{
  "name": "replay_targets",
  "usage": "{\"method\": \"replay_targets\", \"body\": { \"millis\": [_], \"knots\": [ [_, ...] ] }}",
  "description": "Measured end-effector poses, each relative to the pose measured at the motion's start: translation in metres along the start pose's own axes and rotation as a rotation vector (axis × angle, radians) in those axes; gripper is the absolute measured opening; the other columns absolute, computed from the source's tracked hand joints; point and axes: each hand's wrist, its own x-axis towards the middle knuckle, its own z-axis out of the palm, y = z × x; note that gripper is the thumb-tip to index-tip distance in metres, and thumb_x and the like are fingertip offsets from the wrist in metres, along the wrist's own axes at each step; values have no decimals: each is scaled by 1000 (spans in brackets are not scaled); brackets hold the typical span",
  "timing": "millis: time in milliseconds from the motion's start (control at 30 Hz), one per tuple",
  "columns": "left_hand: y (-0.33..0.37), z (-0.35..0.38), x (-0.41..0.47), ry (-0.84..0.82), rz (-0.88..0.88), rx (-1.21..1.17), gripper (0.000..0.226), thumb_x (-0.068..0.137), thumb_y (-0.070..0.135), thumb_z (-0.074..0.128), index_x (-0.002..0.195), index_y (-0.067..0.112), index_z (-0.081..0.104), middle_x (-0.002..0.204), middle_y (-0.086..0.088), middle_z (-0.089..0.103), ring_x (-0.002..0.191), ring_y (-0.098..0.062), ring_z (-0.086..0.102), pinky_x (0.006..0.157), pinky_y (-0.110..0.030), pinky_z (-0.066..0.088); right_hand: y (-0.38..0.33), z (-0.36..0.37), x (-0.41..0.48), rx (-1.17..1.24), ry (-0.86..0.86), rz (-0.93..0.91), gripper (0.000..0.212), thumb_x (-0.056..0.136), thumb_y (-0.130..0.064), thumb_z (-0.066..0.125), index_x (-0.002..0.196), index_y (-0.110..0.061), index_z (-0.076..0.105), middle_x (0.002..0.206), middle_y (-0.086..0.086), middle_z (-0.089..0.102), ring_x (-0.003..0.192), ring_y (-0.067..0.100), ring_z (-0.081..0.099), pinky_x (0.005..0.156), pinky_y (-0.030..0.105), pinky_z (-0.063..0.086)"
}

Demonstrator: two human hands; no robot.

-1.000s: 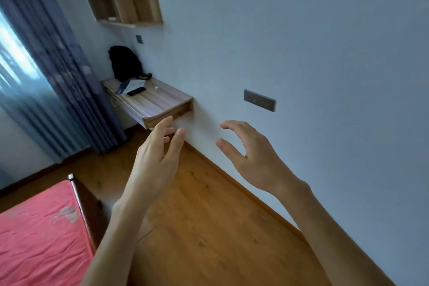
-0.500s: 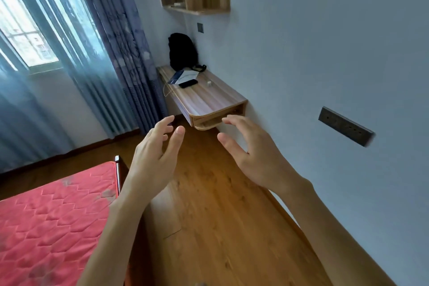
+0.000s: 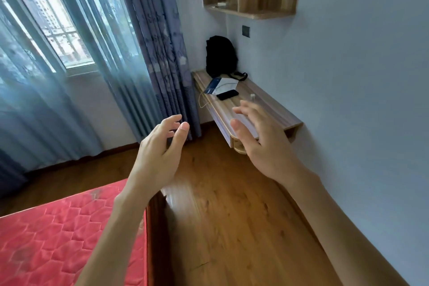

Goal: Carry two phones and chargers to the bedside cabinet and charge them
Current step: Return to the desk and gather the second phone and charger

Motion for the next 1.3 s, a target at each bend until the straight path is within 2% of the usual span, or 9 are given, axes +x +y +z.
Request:
{"method": "replay_targets", "body": {
  "millis": [100, 200, 267, 467, 600, 967, 1033, 1167, 1300],
  "knots": [
    [-26, 6, 37, 32, -38, 29, 46, 98, 49, 42, 135, 26, 54, 122, 5, 64, 103, -4, 59, 72, 0, 39, 19, 21, 43, 14, -37, -18, 48, 103, -52, 39, 143, -28, 47, 155, -14, 38, 142, -1, 30, 105, 10, 20],
    [-44, 18, 78, 49, -65, 59, 44, 98, 47, 43, 134, 25, 55, 119, 3, 65, 98, 3, 58, 70, 5, 35, 47, 39, 85, 44, -62, -22, 48, 103, -52, 39, 144, -28, 46, 155, -12, 39, 143, 1, 31, 113, 20, 26],
    [-54, 29, 110, 51, -65, 85, 43, 99, 48, 42, 134, 25, 55, 119, 4, 66, 100, 1, 59, 71, 2, 37, 69, 50, 114, 62, -71, -20, 48, 103, -51, 39, 143, -27, 47, 154, -11, 41, 143, 2, 32, 115, 26, 29],
    [-67, 65, 212, 54, -72, 123, 43, 99, 49, 40, 134, 28, 55, 122, 7, 64, 102, 0, 59, 79, -5, 36, 129, 63, 216, 84, -114, -17, 52, 102, -51, 40, 144, -22, 49, 155, -7, 41, 143, 4, 32, 117, 26, 26],
    [-72, 85, 276, 45, -73, 132, 45, 99, 50, 39, 135, 27, 54, 127, 8, 62, 106, -1, 56, 80, -6, 36, 160, 61, 279, 96, -138, -13, 53, 102, -50, 41, 145, -21, 48, 155, -6, 42, 145, 6, 32, 121, 34, 28],
    [-139, 127, 409, -17, -91, 139, 57, 92, 59, 35, 136, 28, 53, 128, 7, 63, 112, -5, 57, 79, -5, 37, 242, 106, 403, 61, -148, 72, 44, 105, -39, 42, 143, -18, 51, 152, -4, 46, 142, 8, 37, 117, 27, 29],
    [-158, 132, 436, -42, -87, 127, 57, 92, 59, 36, 137, 29, 53, 128, 7, 63, 113, -7, 58, 83, -7, 39, 260, 115, 426, 54, -119, 108, 42, 106, -36, 41, 141, -17, 53, 150, -4, 47, 140, 9, 40, 116, 28, 32],
    [-201, 139, 500, -63, -70, 112, 57, 92, 62, 36, 136, 30, 52, 128, 7, 63, 115, -11, 58, 93, -28, 48, 288, 140, 476, 36, -58, 162, 39, 106, -32, 42, 138, -14, 55, 146, -1, 51, 137, 11, 44, 114, 27, 33],
    [-242, 143, 574, -93, -39, 76, 57, 90, 66, 37, 133, 33, 53, 123, 4, 65, 101, -21, 65, 85, -44, 55, 301, 173, 528, -33, -39, 206, 40, 106, -33, 41, 138, -14, 54, 145, -1, 51, 134, 11, 46, 110, 23, 34]
  ]
}}
